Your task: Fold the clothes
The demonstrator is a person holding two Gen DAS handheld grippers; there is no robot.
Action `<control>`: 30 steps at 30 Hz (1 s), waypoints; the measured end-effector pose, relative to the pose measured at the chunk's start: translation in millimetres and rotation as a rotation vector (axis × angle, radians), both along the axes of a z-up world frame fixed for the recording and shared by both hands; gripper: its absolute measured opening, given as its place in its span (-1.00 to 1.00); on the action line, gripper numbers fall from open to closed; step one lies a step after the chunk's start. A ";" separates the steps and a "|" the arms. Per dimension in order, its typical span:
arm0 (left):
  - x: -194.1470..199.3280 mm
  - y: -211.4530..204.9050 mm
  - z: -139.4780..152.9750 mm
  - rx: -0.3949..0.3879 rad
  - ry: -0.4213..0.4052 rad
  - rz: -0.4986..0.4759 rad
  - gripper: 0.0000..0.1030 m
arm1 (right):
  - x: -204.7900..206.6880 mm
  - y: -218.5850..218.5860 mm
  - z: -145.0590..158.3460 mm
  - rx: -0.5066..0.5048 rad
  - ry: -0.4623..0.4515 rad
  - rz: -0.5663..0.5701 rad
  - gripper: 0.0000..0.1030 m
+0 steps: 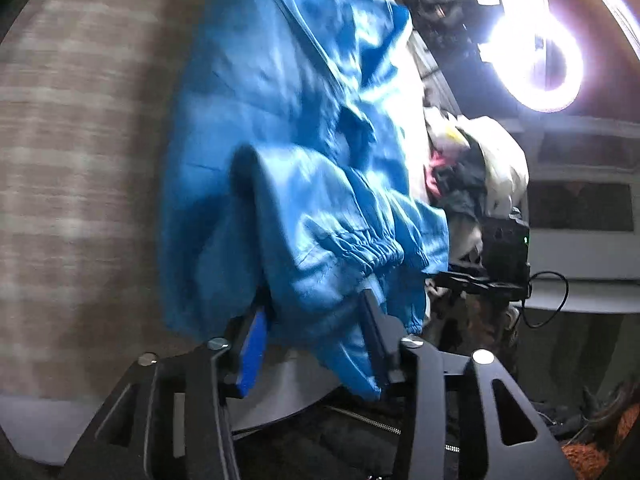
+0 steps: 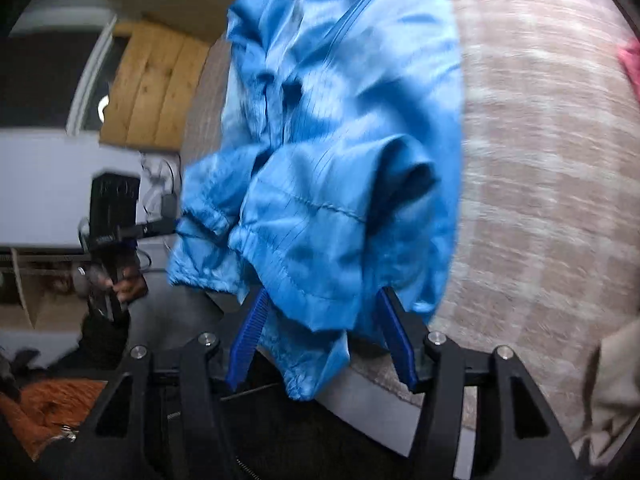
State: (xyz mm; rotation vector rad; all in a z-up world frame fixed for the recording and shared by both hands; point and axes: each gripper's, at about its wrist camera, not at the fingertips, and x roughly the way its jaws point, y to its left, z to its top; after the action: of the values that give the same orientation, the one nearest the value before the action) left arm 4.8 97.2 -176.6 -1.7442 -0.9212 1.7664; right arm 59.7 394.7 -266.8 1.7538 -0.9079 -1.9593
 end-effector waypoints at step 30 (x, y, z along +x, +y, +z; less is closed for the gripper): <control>-82.3 13.9 53.7 -0.682 0.446 -0.140 0.01 | -89.4 -6.6 20.4 0.516 0.265 0.112 0.19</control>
State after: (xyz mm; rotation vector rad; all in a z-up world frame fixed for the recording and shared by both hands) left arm -77.5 111.0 -122.9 -1.5946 0.0047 2.4012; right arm -29.7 388.1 -246.4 1.6800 -0.2177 -2.4202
